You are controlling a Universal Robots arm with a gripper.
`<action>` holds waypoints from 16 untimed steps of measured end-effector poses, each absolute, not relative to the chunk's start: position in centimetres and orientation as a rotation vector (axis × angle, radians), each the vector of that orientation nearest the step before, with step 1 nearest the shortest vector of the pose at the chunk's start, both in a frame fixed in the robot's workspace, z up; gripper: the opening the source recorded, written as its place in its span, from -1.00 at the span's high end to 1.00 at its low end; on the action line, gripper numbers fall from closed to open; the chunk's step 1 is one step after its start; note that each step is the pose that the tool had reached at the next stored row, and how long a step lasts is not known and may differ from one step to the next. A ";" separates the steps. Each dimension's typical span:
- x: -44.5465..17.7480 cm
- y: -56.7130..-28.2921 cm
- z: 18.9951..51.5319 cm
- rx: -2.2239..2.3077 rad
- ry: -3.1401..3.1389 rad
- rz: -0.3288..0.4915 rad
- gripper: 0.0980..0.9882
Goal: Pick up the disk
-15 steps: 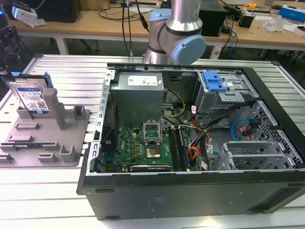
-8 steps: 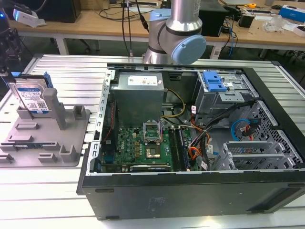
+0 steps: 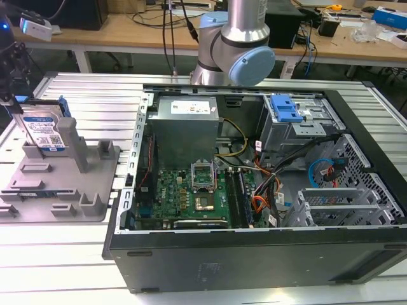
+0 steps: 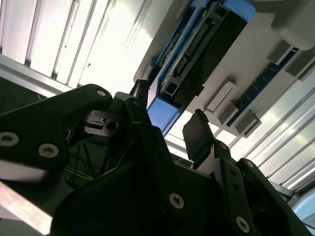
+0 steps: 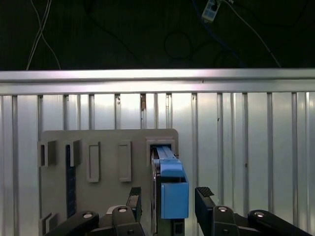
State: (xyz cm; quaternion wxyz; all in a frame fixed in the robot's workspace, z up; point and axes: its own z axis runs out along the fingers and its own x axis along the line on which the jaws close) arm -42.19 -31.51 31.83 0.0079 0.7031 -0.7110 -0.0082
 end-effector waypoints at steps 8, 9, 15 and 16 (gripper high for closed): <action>-42.2 -31.5 31.0 2.198 -2.222 -0.025 -0.03; -42.2 -31.5 31.0 2.198 -2.222 -0.025 -0.03; -42.2 -31.5 30.5 2.198 -2.222 -0.025 -0.03; -42.2 -31.5 30.4 2.198 -2.222 -0.025 0.00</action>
